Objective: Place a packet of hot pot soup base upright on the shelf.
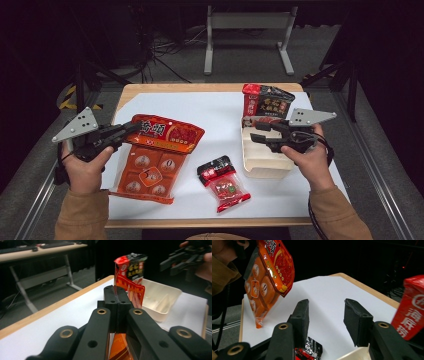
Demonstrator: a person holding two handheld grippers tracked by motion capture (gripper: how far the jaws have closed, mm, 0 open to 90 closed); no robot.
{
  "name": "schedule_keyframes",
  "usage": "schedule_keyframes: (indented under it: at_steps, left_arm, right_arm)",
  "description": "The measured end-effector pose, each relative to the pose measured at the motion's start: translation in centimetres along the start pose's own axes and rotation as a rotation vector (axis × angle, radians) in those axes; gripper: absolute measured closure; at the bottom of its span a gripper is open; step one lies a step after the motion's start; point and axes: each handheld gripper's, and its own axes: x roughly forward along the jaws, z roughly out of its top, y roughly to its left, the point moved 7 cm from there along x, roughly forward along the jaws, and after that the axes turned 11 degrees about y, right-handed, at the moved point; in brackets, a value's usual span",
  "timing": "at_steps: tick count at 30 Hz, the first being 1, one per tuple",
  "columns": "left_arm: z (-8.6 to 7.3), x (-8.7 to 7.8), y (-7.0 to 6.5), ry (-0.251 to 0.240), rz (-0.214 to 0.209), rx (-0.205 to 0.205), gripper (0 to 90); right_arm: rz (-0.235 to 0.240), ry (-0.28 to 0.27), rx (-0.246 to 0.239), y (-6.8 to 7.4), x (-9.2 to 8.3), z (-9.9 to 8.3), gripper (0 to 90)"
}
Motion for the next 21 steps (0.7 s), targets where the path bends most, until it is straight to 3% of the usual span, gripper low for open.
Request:
schedule_keyframes:
  at_steps: [11, 21]
  left_arm:
    - [1.3, -0.7, -2.8, -0.015, -0.047, 0.097, 90.0]
    - [2.0, -1.1, -4.5, -0.023, -0.085, 0.147, 90.0]
  right_arm:
    - [0.055, -0.016, -0.031, 1.6, 1.4, 0.8, 53.8]
    - [0.099, -0.030, -0.050, 2.5, 2.3, 1.2, 51.9]
